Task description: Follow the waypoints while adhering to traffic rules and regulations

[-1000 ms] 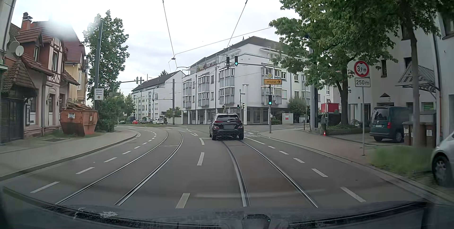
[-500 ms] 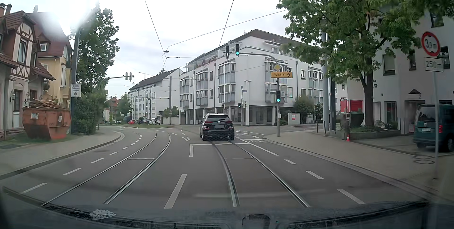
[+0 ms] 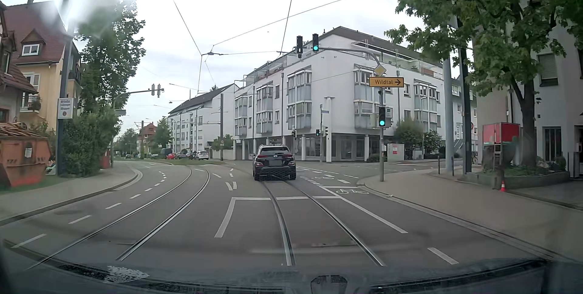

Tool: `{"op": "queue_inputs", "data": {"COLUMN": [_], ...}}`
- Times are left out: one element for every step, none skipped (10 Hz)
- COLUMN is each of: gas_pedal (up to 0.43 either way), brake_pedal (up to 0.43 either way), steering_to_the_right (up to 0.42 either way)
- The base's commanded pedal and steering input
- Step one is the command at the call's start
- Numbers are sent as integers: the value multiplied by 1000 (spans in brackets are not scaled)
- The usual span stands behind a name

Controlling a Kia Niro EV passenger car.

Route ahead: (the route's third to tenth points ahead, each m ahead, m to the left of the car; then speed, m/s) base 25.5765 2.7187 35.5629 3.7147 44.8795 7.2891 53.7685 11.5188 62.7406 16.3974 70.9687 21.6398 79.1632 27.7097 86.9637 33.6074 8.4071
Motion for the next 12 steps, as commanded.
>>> {"op": "queue_inputs", "data": {"gas_pedal": [79,79,79,79,67,67,67,67,67,67,59,59], "brake_pedal": [0,0,0,0,0,0,0,0,0,0,0,0], "steering_to_the_right": [-40,-41,-43,-43,-43,-43,-43,-41,-39,-39,-38,-35]}}
